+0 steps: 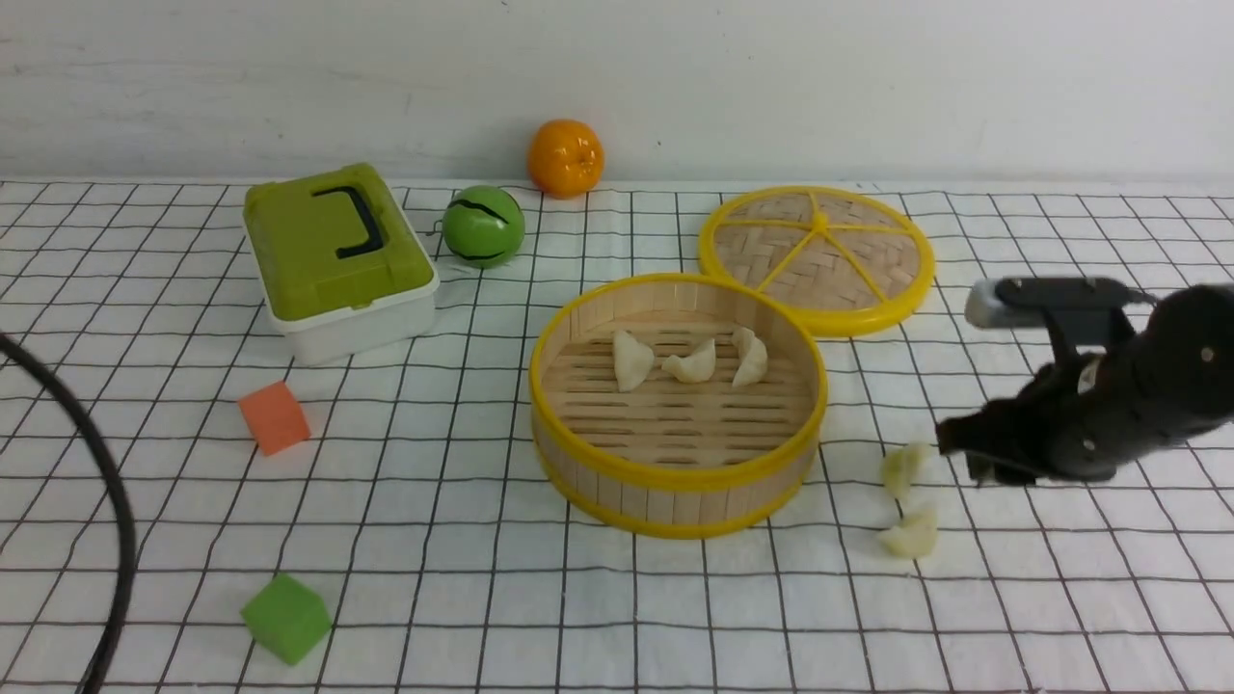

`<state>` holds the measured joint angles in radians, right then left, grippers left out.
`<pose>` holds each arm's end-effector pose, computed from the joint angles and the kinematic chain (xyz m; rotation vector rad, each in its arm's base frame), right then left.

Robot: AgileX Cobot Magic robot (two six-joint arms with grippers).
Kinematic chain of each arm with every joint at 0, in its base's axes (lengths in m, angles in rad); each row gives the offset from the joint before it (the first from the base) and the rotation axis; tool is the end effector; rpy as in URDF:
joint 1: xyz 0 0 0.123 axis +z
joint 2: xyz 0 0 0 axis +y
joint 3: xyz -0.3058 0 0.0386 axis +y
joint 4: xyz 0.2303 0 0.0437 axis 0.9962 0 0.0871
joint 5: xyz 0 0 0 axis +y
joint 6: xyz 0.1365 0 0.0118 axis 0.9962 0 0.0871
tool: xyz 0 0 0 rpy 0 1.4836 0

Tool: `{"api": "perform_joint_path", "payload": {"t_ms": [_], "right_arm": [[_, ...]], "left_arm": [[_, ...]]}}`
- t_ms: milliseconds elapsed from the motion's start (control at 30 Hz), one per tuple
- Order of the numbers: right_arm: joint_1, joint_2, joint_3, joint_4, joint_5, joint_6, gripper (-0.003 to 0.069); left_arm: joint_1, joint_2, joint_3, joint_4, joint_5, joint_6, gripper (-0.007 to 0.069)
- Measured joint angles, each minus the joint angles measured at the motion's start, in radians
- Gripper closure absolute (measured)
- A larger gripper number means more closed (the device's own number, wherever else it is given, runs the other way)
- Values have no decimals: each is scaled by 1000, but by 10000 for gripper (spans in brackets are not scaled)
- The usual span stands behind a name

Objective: Put the dumplings into the steamer on the table with the white tablecloth.
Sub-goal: 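Reach for and grasp a dumpling lying on the table beside the steamer, then place the dumpling in the bamboo steamer basket with the right gripper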

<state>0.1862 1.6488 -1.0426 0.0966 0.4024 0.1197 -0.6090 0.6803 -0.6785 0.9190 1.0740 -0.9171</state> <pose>0.3522 0.0716 0.2206 0.0121 2.5021 0.2120 0.1271 0.0282 0.3214 -0.1028 2.0982 0.3309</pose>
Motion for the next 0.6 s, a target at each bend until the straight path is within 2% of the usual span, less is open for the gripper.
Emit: {"api": "perform_joint_path", "payload": {"t_ms": [67, 133, 200, 233, 367, 600], "right_arm": [[29, -25, -20, 15, -5, 0, 407], [127, -55, -68, 78, -58, 0, 407], [176, -52, -82, 109, -99, 0, 407], [245, -20, -102, 138, -172, 0, 407], [345, 116, -122, 178, -356, 4, 407], [371, 317, -187, 251, -448, 55, 407]], "left_arm": [[0, -31, 36, 8, -13, -58, 636], [0, -83, 118, 20, -83, -164, 636], [0, -99, 154, 29, -134, -196, 636], [0, -113, 197, 43, -218, -222, 636], [0, -126, 230, 40, -352, -237, 636], [0, -129, 231, 33, -385, -240, 636]]}}
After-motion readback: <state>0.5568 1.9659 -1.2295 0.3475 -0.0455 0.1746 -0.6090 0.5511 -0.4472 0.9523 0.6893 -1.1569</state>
